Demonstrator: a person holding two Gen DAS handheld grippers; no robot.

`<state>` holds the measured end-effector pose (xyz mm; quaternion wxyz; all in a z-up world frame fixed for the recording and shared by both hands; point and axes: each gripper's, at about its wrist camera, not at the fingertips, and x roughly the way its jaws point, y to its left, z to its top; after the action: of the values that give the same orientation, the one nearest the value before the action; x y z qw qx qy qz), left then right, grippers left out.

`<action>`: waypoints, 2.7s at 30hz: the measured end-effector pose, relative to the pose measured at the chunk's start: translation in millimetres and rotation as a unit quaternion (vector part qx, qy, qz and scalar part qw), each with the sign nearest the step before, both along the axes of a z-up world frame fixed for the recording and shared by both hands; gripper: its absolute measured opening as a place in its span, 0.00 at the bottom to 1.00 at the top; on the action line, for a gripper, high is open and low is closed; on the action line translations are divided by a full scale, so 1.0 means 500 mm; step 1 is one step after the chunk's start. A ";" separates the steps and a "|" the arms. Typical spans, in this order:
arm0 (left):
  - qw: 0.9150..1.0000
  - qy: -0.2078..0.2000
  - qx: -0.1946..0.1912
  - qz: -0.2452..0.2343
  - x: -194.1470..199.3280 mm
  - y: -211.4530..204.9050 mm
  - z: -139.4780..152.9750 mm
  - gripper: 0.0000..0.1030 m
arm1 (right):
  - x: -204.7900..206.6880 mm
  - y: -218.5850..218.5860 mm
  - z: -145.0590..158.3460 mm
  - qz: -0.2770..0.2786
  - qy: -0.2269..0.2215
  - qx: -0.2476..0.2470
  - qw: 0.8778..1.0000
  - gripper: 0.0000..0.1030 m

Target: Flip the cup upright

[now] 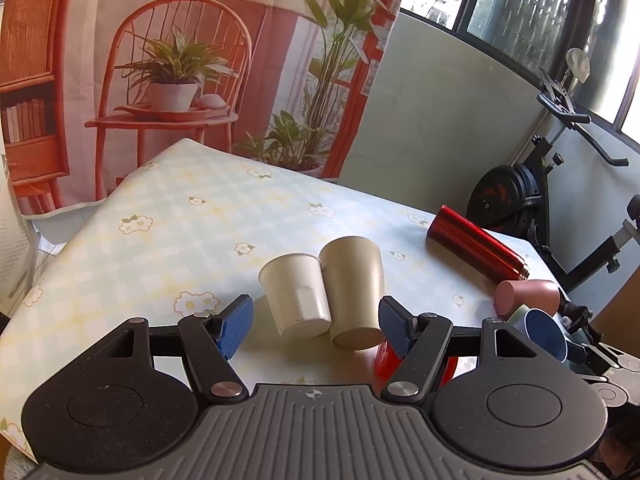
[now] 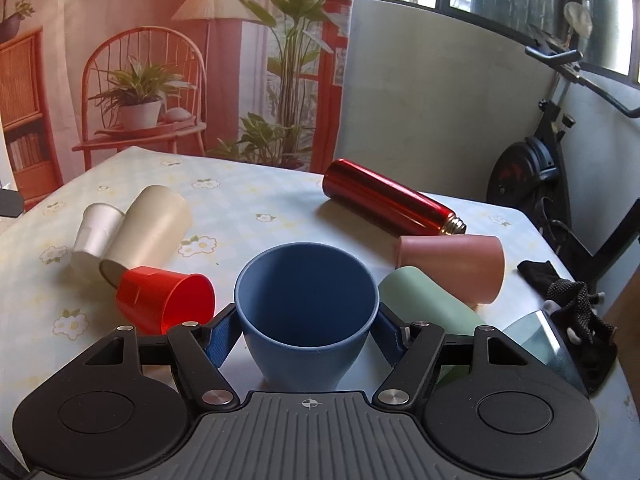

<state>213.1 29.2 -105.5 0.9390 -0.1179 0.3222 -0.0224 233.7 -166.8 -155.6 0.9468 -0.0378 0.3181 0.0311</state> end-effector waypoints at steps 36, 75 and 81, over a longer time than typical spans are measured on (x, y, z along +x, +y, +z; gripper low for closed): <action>0.992 -0.045 0.087 -0.085 -0.031 -0.059 0.123 0.96 | -0.087 -0.069 0.174 -0.068 -0.003 0.103 0.992 1.00; 0.985 -0.098 0.091 -0.109 -0.086 -0.070 0.175 0.96 | -0.141 -0.036 0.253 -0.071 -0.037 0.091 0.993 1.00; 0.983 -0.110 0.099 -0.105 -0.093 -0.074 0.180 0.96 | -0.144 -0.037 0.264 -0.072 -0.046 0.088 0.992 1.00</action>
<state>166.7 -7.9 -15.5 0.9683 0.0132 0.2277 -0.1015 161.5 -185.4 -23.4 0.9598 0.0673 0.2721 -0.0112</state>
